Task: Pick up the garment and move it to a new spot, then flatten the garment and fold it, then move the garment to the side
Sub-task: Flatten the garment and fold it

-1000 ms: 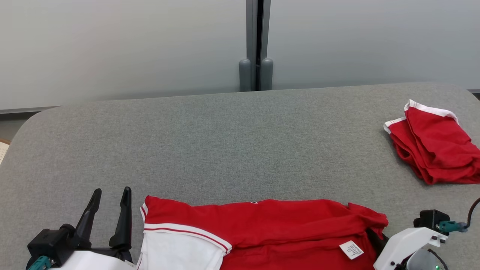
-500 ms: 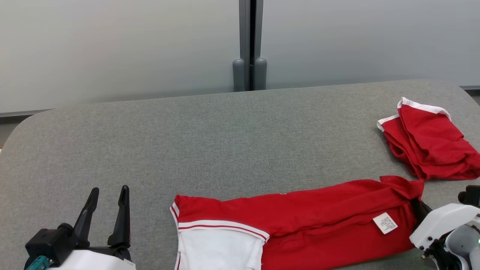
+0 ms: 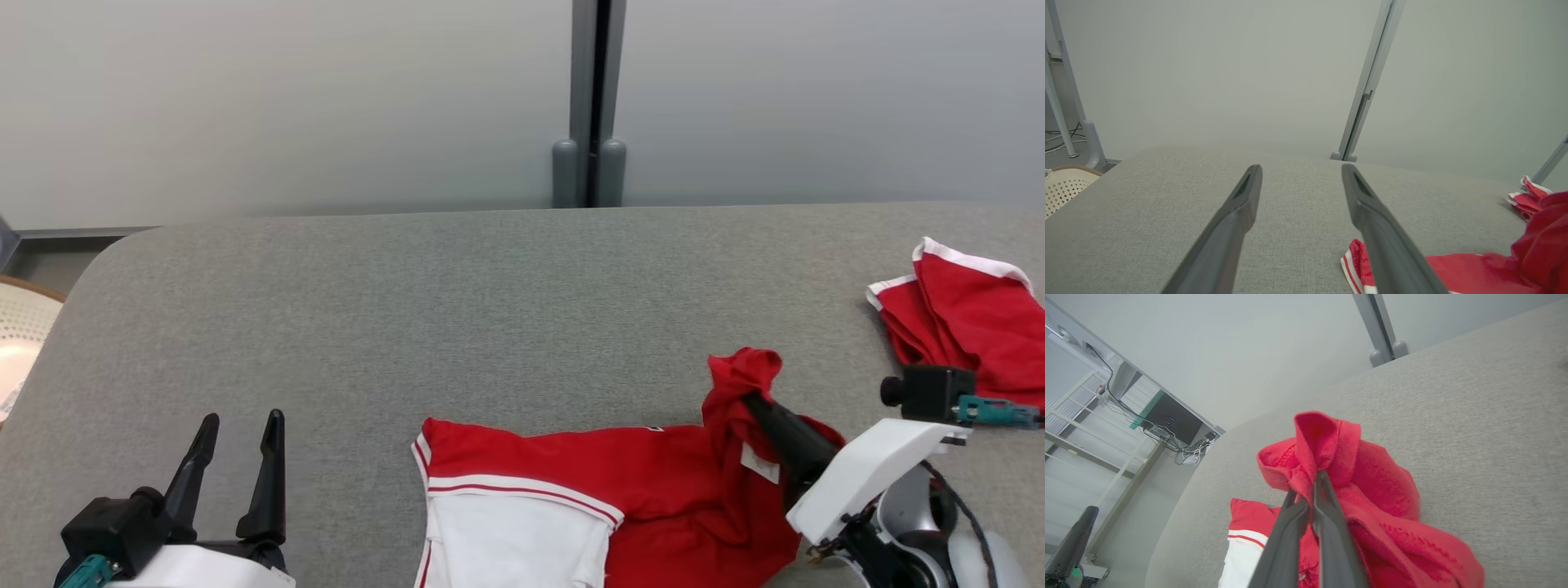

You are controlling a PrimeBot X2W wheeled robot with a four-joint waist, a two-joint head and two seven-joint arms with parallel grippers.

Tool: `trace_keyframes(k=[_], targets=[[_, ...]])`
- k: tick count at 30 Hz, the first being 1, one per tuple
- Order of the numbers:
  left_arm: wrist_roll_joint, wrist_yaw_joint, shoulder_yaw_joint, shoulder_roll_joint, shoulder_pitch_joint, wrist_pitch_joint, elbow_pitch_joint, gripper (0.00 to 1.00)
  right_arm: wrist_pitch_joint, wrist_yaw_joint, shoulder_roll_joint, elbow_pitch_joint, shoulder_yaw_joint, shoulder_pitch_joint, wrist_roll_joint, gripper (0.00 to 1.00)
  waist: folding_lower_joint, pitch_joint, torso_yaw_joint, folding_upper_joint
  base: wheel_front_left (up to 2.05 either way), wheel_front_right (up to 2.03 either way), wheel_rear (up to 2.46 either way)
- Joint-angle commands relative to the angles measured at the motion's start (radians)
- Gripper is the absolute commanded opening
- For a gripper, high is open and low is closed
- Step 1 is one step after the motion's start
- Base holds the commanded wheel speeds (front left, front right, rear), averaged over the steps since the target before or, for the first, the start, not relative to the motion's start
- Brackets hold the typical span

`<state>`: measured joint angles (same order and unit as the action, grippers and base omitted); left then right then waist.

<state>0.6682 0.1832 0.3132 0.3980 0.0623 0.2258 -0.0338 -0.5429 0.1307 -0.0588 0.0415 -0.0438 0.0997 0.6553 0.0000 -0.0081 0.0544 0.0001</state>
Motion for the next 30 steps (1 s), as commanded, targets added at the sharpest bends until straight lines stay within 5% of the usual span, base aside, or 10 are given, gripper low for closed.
trace_keyframes(k=[1, 7, 17, 30], targets=[[-0.004, 0.001, 0.001, 0.007, -0.009, -0.003, 0.001, 1.00, -0.013, 0.000, 0.002, -0.021, -0.027, -0.015, 0.042, 0.00, 0.0000, 0.003, 0.036, -0.0001, 0.00, 0.00, 0.00], [-0.010, -0.005, 0.021, 0.001, -0.039, -0.023, 0.011, 1.00, 0.006, 0.000, 0.006, 0.002, -0.148, -0.015, 0.161, 0.00, 0.0000, 0.017, 0.118, -0.0001, 0.00, 0.00, 0.00], [-0.004, -0.040, 0.045, -0.009, -0.097, -0.029, 0.058, 1.00, 0.152, 0.000, 0.007, 0.270, -0.335, 0.108, 0.313, 0.00, 0.0000, 0.042, 0.251, -0.0001, 0.00, 0.00, 0.00], [0.004, -0.056, 0.044, -0.008, -0.127, -0.018, 0.109, 1.00, 0.287, 0.000, 0.007, 0.502, -0.576, 0.256, 0.485, 0.00, 0.0000, 0.040, 0.271, -0.0001, 0.00, 0.00, 0.00]])
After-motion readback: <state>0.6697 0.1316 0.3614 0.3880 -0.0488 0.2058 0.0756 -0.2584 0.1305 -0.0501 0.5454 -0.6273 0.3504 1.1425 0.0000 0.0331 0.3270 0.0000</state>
